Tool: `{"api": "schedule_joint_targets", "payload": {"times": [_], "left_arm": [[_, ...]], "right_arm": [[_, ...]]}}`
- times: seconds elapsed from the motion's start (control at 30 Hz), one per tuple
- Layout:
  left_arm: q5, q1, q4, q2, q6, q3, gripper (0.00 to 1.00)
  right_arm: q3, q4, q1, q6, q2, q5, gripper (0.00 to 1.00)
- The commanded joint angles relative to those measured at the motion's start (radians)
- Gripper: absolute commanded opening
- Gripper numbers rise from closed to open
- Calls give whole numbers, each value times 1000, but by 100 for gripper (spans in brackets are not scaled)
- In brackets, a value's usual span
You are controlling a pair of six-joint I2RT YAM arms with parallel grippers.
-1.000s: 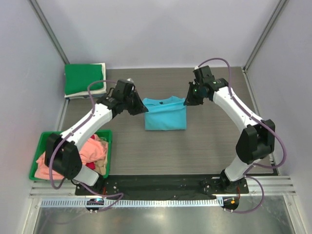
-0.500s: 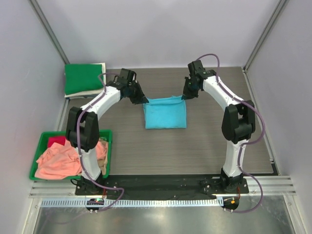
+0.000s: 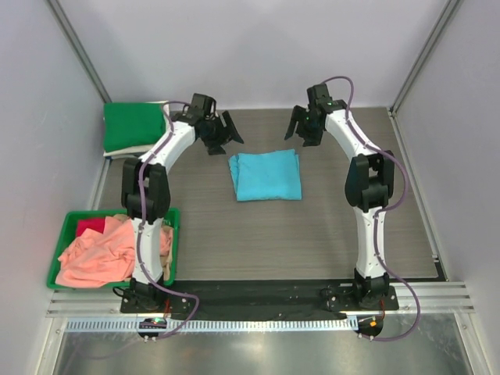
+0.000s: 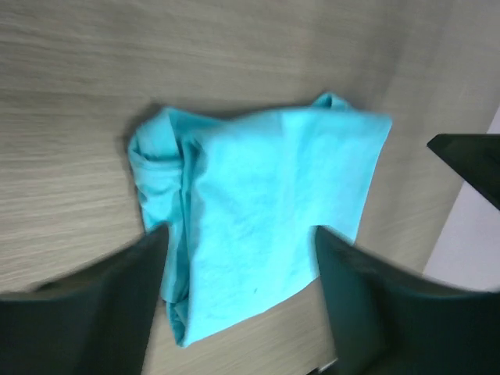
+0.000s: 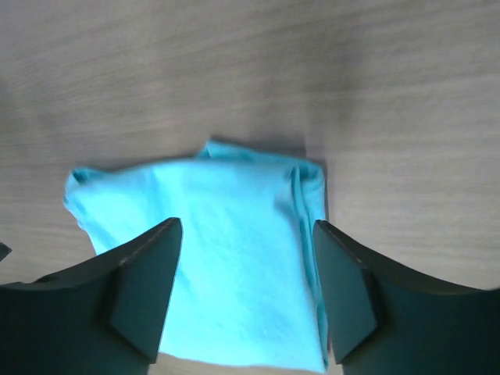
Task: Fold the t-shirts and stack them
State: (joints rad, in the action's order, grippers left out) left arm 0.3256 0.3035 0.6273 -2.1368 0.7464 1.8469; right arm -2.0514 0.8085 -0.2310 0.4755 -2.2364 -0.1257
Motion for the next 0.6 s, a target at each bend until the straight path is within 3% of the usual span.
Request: {"api": "schedule_joint_targets", "payload": {"times": [0.0, 0.03, 0.1, 0.23, 0.37, 0.57], "left_arm": [[-34, -37, 80, 14, -57, 118, 81], [-39, -37, 54, 29, -94, 92, 100], [-48, -37, -19, 114, -108, -4, 100], [-23, -33, -320, 250, -96, -347, 100], [1, -20, -455, 262, -107, -475, 100], [7, 8, -580, 186, -75, -506, 100]], "right_arm": [[-147, 38, 39, -14, -29, -45, 77], [-153, 41, 44, -17, -16, -46, 79], [-116, 35, 53, -29, 20, -34, 79], [74, -29, 55, -31, 174, -40, 79], [385, -182, 53, 3, 331, -89, 79], [554, -207, 53, -12, 472, -141, 79]]}}
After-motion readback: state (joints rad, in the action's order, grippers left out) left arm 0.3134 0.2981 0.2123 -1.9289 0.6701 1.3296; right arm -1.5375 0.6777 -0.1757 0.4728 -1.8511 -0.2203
